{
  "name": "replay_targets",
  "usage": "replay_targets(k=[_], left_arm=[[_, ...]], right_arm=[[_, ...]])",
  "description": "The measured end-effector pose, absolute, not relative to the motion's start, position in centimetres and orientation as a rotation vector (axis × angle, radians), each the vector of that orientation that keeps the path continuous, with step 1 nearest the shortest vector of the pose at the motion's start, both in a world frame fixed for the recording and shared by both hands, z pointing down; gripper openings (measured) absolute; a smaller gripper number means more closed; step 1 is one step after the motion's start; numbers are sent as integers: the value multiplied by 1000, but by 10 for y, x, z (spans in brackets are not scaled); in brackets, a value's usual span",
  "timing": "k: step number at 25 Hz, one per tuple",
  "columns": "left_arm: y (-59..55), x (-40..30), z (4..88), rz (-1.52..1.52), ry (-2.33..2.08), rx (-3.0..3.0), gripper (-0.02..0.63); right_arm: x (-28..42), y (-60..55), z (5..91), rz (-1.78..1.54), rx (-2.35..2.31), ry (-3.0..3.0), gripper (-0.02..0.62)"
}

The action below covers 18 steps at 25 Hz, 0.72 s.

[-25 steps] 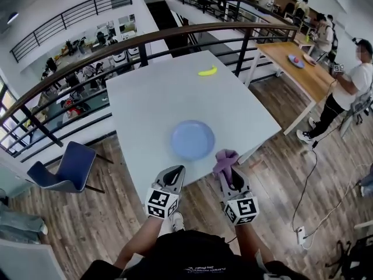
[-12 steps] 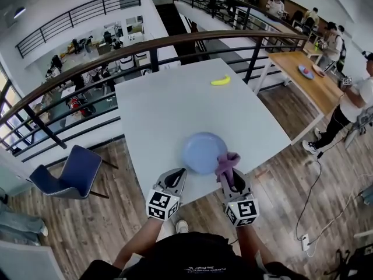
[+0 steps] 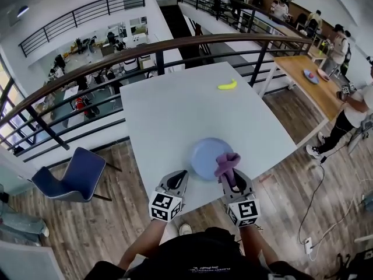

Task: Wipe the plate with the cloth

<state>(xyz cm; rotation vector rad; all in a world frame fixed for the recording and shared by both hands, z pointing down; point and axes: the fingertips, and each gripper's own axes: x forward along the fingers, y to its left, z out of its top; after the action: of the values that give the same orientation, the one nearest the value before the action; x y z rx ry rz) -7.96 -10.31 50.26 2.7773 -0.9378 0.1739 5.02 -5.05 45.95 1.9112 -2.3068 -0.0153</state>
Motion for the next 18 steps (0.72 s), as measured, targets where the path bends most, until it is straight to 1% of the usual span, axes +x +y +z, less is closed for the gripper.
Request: replay_targets(k=[10, 18], left_arm=[[-137, -57, 507, 195, -995, 2753, 12], [-184, -13, 496, 205, -1098, 2708, 12]], right_arm=[[80, -87, 469, 27, 1893, -2347, 106], [124, -148, 458, 70, 1819, -2467, 106]])
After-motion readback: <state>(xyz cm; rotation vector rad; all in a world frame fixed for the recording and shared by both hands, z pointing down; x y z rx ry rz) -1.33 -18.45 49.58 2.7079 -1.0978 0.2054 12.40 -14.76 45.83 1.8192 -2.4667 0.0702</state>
